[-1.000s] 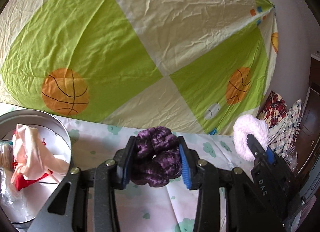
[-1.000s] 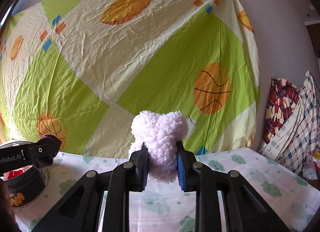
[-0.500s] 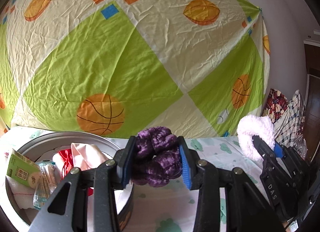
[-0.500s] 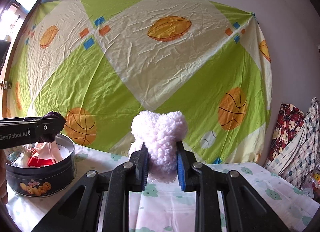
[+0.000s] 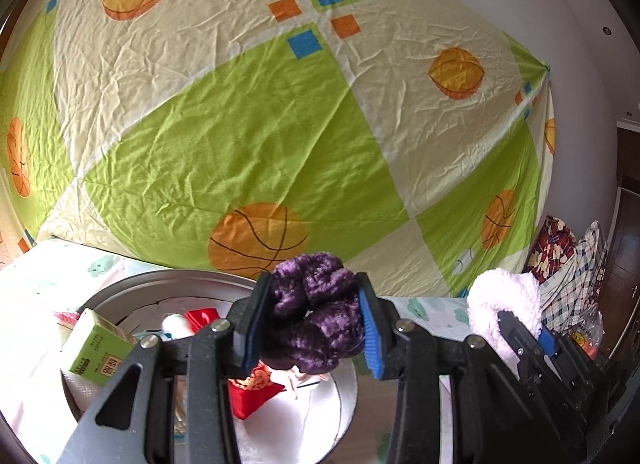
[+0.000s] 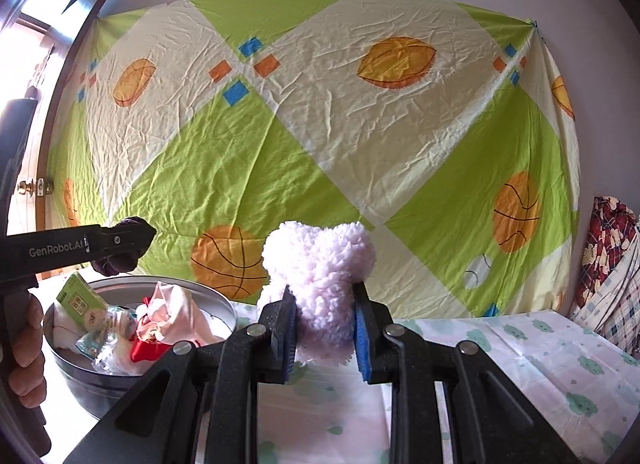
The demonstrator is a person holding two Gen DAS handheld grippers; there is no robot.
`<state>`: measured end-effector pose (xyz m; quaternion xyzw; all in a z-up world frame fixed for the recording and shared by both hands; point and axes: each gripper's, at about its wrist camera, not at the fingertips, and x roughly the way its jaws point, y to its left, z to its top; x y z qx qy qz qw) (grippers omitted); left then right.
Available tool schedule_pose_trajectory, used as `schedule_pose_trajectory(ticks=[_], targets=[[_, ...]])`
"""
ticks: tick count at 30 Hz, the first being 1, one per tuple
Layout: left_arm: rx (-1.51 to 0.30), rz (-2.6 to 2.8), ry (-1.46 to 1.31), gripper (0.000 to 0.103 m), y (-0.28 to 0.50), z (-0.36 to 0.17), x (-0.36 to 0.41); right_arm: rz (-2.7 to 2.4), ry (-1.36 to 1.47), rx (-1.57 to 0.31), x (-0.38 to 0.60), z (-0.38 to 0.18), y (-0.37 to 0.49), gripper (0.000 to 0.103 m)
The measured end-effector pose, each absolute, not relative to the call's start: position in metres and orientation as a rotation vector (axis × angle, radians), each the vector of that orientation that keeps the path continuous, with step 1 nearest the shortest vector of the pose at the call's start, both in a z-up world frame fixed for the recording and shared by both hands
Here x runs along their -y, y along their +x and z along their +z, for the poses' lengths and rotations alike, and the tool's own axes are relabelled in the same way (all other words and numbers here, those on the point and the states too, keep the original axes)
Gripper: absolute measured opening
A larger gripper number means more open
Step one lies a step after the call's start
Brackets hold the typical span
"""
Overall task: Organize soft objects
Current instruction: 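Carry the scrunchie and fluffy pad over the tin with both tools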
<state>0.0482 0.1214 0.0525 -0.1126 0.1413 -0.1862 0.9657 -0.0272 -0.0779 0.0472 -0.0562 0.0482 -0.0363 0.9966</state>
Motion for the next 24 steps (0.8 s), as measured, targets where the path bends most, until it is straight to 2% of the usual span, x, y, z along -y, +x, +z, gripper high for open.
schedule_pose_trajectory(ticks=[15, 24], targets=[[-0.323, -0.203, -0.305, 0.039, 0.071, 0.048, -0.195, 0.102, -0.018, -0.134, -0.005, 0.052, 0.005, 0.026], [-0.4, -0.092, -0.284, 0.039, 0.087, 0.038, -0.206, 0.166, 0.109, -0.275, -0.033, 0.043, 0.057, 0.026]])
